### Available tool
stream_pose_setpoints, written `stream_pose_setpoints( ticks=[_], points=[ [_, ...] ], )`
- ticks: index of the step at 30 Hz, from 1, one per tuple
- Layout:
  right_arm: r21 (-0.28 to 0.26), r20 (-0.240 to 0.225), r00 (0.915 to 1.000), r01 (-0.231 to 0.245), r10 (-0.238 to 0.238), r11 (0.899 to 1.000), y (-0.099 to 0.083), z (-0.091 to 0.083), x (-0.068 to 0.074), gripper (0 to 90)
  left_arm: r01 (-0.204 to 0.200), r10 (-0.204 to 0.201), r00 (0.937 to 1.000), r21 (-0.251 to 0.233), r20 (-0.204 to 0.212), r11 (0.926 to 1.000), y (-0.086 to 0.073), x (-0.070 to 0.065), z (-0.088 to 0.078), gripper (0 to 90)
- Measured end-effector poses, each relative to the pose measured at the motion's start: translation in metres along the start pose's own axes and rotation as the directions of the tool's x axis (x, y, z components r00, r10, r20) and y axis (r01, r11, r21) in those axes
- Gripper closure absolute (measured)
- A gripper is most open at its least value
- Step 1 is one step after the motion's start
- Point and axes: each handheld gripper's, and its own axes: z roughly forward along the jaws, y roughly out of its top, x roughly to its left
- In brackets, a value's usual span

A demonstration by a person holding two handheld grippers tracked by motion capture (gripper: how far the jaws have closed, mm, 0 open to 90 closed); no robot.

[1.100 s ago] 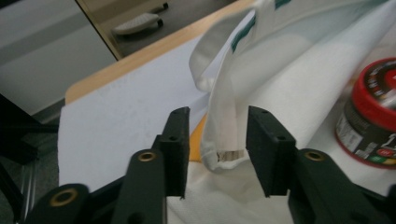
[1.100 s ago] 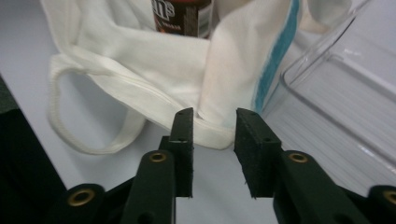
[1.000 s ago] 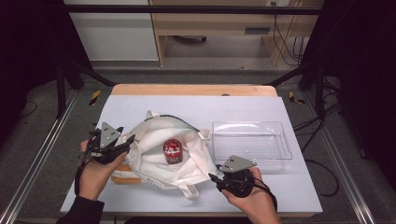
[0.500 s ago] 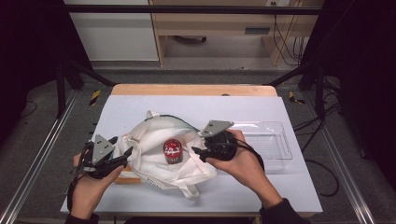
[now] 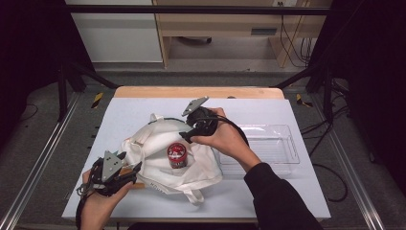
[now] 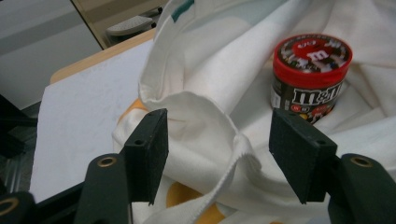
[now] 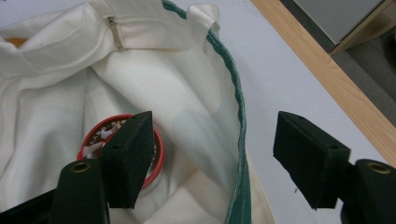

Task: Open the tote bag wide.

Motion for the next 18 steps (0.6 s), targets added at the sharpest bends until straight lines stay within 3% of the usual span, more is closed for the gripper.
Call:
stream_pose_setpoints(
  ticks=[4, 6, 10, 18],
  points=[
    [0.026, 0.004, 1.0, -0.002, 0.002, 1.0, 0.001, 0.011, -0.002, 24.3, -0.005, 0.005, 0.9998, 0.022, -0.017, 0.9997, -0.009, -0.006, 0.004, 34.8],
    [0.046, 0.006, 1.0, -0.003, 0.003, 0.999, 0.0, 0.014, -0.002, 22.5, 0.022, -0.022, 0.9997, 0.036, 0.001, 0.9991, -0.013, -0.01, 0.004, 33.7],
    [0.064, 0.002, 1.0, 0.002, -0.003, 0.998, -0.001, 0.019, -0.003, 21.5, 0.028, -0.028, 0.9996, 0.052, 0.006, 0.9982, -0.017, -0.012, 0.005, 31.3],
    [0.116, -0.013, 0.9993, 0.038, -0.036, 0.993, -0.005, 0.037, -0.004, 31.7, 0.037, -0.038, 0.9991, 0.066, 0.018, 0.9971, -0.026, -0.013, 0.009, 30.2]
  ],
)
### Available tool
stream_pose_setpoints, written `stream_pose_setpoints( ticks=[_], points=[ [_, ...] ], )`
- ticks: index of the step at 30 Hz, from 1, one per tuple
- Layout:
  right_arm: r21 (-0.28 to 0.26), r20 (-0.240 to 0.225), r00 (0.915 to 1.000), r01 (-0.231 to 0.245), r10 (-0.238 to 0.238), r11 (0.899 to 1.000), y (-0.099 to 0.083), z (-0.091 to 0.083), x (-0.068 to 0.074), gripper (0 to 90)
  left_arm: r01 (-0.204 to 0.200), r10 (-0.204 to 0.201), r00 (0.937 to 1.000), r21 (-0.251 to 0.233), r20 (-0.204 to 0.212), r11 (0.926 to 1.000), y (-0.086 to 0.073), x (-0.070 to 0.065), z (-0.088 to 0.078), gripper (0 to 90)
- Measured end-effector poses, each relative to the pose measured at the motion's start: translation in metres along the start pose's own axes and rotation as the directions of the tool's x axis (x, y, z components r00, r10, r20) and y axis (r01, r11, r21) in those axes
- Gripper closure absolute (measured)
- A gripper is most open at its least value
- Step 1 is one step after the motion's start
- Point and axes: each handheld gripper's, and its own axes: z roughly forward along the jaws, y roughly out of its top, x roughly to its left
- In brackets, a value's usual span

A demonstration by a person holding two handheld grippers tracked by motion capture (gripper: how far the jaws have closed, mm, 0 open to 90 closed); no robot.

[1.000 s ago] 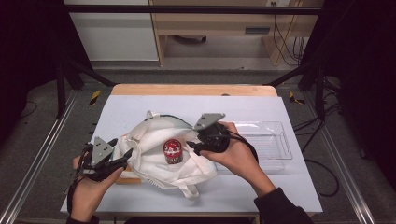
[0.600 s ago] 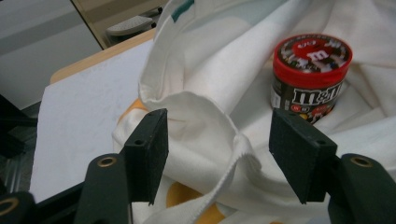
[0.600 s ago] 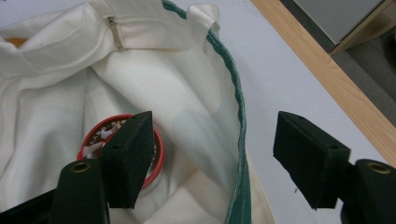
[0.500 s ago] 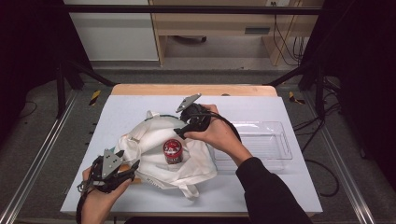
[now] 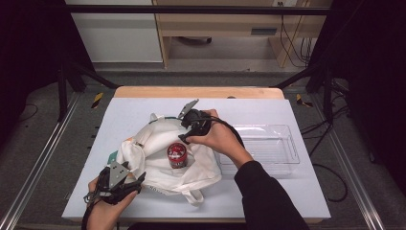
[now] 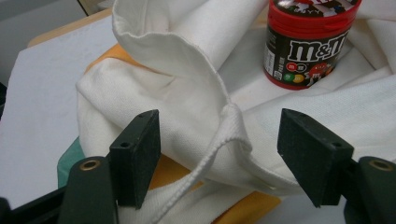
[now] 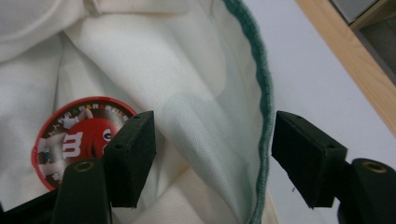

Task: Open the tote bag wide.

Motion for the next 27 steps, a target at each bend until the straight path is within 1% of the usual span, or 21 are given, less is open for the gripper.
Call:
stream_pose_setpoints(
  ticks=[2, 3, 4, 5, 6, 7, 9, 11, 12, 13, 14, 15, 16, 17, 18, 19, 20, 21, 22, 26, 27],
  points=[
    [0.021, 0.002, 1.0, 0.009, -0.009, 1.0, 0.0, 0.005, 0.0, 34.2, -0.005, 0.005, 1.0, 0.004, 0.002, 1.0, -0.001, 0.0, 0.001, 30.8],
    [0.021, 0.002, 1.0, 0.009, -0.009, 1.0, 0.0, 0.005, 0.0, 34.2, -0.005, 0.005, 1.0, 0.004, 0.002, 1.0, -0.001, 0.0, 0.001, 30.8],
    [0.029, -0.01, 0.9998, 0.016, -0.016, 0.999, -0.001, 0.011, 0.001, 35.5, -0.005, 0.005, 0.9999, 0.008, 0.014, 1.0, -0.002, 0.001, 0.003, 32.3],
    [0.029, -0.01, 0.9998, 0.016, -0.016, 0.999, -0.001, 0.011, 0.001, 35.5, -0.005, 0.005, 0.9999, 0.008, 0.014, 1.0, -0.002, 0.001, 0.003, 33.8],
    [0.042, -0.007, 0.9994, 0.033, -0.033, 0.999, -0.001, 0.014, 0.002, 35.9, -0.006, 0.006, 0.9998, 0.015, 0.021, 0.9999, -0.002, 0.001, 0.004, 34.8],
    [0.042, -0.007, 0.9994, 0.033, -0.033, 0.999, -0.001, 0.014, 0.002, 35.9, -0.006, 0.006, 0.9998, 0.015, 0.021, 0.9999, -0.002, 0.001, 0.004, 37.0],
    [0.052, -0.008, 0.9987, 0.05, -0.05, 0.997, -0.002, 0.018, 0.003, 38.5, -0.006, 0.006, 0.9997, 0.018, 0.023, 0.9998, -0.002, 0.002, 0.003, 40.6],
    [0.056, -0.006, 0.9986, 0.053, -0.053, 0.997, -0.003, 0.018, 0.003, 40.1, -0.005, 0.004, 0.9997, 0.018, 0.026, 0.9998, -0.002, 0.002, 0.003, 44.1],
    [0.061, -0.007, 0.9982, 0.06, -0.06, 0.996, -0.004, 0.019, 0.002, 43.4, -0.004, 0.003, 0.9996, 0.02, 0.029, 0.9998, -0.002, 0.002, 0.003, 45.8],
    [0.061, -0.007, 0.9982, 0.06, -0.06, 0.996, -0.004, 0.019, 0.002, 43.4, -0.004, 0.003, 0.9996, 0.02, 0.029, 0.9998, -0.002, 0.002, 0.003, 47.8],
    [0.066, -0.006, 0.9978, 0.066, -0.066, 0.996, -0.004, 0.019, 0.003, 45.3, -0.005, 0.004, 0.9995, 0.021, 0.032, 0.9998, -0.002, 0.002, 0.003, 47.8],
    [0.072, -0.004, 0.9975, 0.071, -0.071, 0.995, -0.004, 0.02, 0.004, 47.1, -0.005, 0.004, 0.9995, 0.019, 0.032, 0.9998, -0.002, 0.002, 0.002, 49.7],
    [0.081, -0.003, 0.9967, 0.081, -0.081, 0.993, -0.005, 0.02, 0.004, 51.8, -0.003, 0.003, 0.9994, 0.013, 0.034, 0.9999, -0.001, 0.002, 0.001, 54.7],
    [0.081, -0.003, 0.9967, 0.081, -0.081, 0.993, -0.005, 0.02, 0.004, 51.8, -0.003, 0.003, 0.9994, 0.013, 0.034, 0.9999, -0.001, 0.002, 0.001, 56.6],
    [0.082, -0.007, 0.9961, 0.088, -0.088, 0.993, -0.005, 0.021, 0.004, 56.2, -0.001, 0.001, 0.9994, 0.012, 0.036, 0.9999, -0.001, 0.002, 0.002, 58.3],
    [0.082, -0.007, 0.9961, 0.088, -0.088, 0.993, -0.005, 0.021, 0.004, 56.2, -0.001, 0.001, 0.9994, 0.012, 0.036, 0.9999, -0.001, 0.002, 0.002, 59.8],
    [0.09, -0.003, 0.9961, 0.089, -0.089, 0.992, -0.005, 0.021, 0.005, 60.2, -0.001, 0.001, 0.9991, 0.013, 0.043, 0.9999, -0.001, 0.002, 0.002, 61.8],
    [0.09, -0.003, 0.9961, 0.089, -0.089, 0.992, -0.005, 0.021, 0.005, 60.2, -0.001, 0.001, 0.9991, 0.013, 0.043, 0.9999, -0.001, 0.002, 0.002, 63.6],
    [0.089, -0.001, 0.9957, 0.092, -0.092, 0.992, -0.005, 0.022, 0.005, 63.6, -0.002, 0.001, 0.9988, 0.015, 0.05, 0.9999, -0.001, 0.002, 0.002, 65.8],
    [0.099, -0.001, 0.9955, 0.095, -0.095, 0.991, -0.005, 0.023, 0.006, 70.3, -0.001, -0.001, 0.9982, 0.028, 0.06, 0.9996, -0.002, 0.003, 0.004, 71.6],
    [0.099, -0.001, 0.9955, 0.095, -0.095, 0.991, -0.005, 0.023, 0.006, 70.3, -0.001, -0.001, 0.9982, 0.028, 0.06, 0.9996, -0.002, 0.003, 0.004, 73.3]
  ],
)
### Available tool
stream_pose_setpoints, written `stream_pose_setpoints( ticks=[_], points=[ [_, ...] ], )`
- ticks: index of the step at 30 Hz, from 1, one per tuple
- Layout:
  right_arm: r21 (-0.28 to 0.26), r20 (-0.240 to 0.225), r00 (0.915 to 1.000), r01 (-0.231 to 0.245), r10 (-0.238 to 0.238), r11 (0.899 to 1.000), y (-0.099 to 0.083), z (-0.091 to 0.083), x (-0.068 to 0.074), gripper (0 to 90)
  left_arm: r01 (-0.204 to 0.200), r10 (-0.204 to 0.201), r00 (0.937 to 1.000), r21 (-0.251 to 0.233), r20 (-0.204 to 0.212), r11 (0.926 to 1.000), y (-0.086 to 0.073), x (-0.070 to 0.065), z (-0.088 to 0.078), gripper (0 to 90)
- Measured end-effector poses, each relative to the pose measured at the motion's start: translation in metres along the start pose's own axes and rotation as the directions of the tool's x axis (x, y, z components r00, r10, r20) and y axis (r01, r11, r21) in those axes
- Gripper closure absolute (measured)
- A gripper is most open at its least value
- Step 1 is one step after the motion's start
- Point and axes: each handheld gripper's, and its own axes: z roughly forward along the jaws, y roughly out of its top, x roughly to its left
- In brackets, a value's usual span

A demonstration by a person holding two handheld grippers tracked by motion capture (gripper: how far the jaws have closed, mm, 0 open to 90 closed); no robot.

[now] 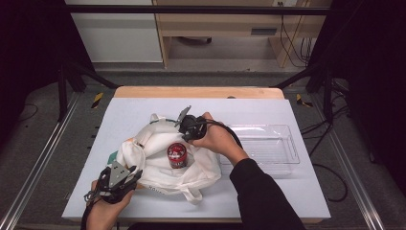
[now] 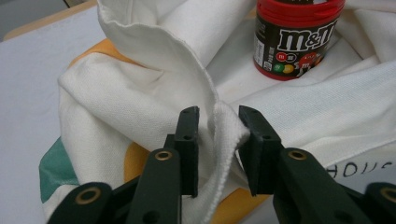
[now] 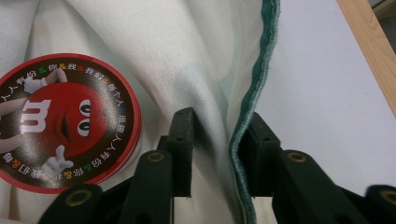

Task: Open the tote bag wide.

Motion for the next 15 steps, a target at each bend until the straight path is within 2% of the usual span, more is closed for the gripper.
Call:
stream_pose_setpoints(
  ticks=[4, 6, 10, 15],
  points=[
    [-0.002, 0.007, 0.9999, 0.008, -0.008, 1.0, 0.001, 0.0, -0.001, 76.1, -0.001, 0.001, 1.0, 0.004, 0.007, 1.0, -0.001, 0.001, 0.001, 77.5],
    [0.001, 0.026, 0.9996, 0.006, -0.006, 1.0, 0.001, 0.001, -0.001, 79.8, -0.011, 0.011, 0.9999, 0.004, 0.008, 0.9999, -0.001, 0.001, -0.002, 79.2],
    [-0.003, 0.046, 0.9989, -0.012, 0.012, 1.0, 0.002, 0.001, -0.004, 82.0, -0.017, 0.017, 0.9998, 0.003, 0.011, 0.9998, -0.001, 0.0, -0.004, 82.3],
    [-0.028, 0.069, 0.9954, -0.064, 0.065, 0.998, 0.002, 0.0, -0.01, 84.0, -0.039, 0.039, 0.9992, 0.002, 0.01, 0.9992, 0.001, -0.001, -0.01, 83.5]
  ],
)
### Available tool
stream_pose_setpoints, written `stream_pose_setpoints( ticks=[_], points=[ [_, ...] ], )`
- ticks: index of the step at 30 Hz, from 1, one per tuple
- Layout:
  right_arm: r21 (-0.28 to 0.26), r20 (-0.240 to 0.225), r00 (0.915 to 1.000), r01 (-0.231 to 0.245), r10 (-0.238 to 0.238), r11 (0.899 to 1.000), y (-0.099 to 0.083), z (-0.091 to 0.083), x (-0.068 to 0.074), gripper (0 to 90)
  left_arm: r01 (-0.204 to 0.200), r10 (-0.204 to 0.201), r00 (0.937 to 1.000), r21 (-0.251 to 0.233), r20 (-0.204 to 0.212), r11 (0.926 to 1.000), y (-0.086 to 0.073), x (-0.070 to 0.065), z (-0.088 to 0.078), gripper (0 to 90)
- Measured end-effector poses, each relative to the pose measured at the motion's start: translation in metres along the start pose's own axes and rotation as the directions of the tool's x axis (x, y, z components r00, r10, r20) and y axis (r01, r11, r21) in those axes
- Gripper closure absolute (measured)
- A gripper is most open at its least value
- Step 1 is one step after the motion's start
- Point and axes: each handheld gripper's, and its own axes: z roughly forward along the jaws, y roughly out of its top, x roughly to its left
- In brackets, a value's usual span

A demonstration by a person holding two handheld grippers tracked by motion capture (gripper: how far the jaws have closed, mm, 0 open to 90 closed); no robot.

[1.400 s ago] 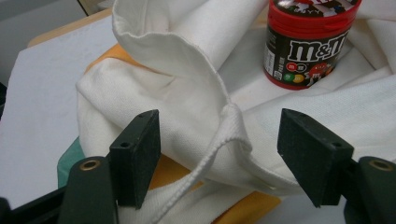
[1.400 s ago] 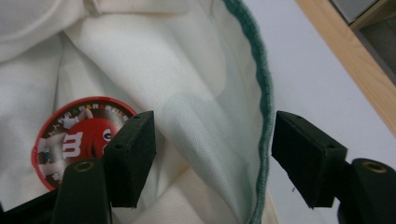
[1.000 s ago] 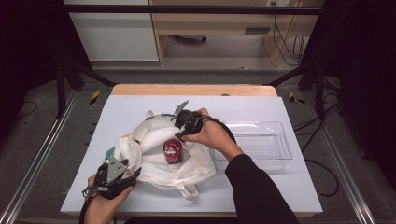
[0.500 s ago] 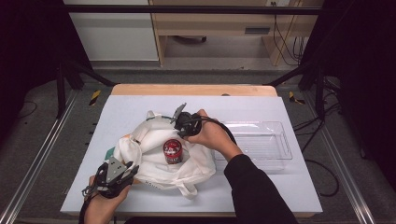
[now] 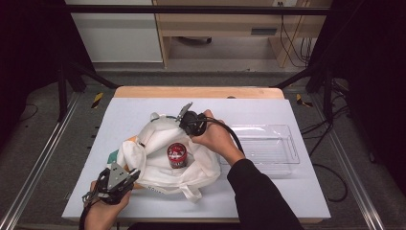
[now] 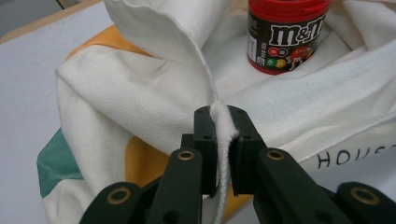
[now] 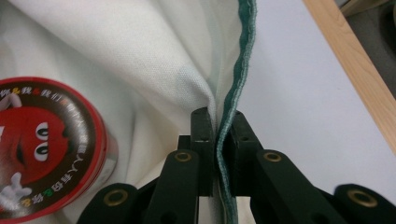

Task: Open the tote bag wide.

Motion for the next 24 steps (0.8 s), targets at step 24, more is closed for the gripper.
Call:
stream_pose_setpoints(
  ticks=[24],
  points=[
    [-0.066, 0.064, 0.9831, -0.167, 0.171, 0.984, -0.003, -0.006, -0.033, 85.2, -0.031, 0.031, 0.9991, -0.001, -0.028, 0.9995, -0.007, 0.0, -0.016, 85.0]
  ],
)
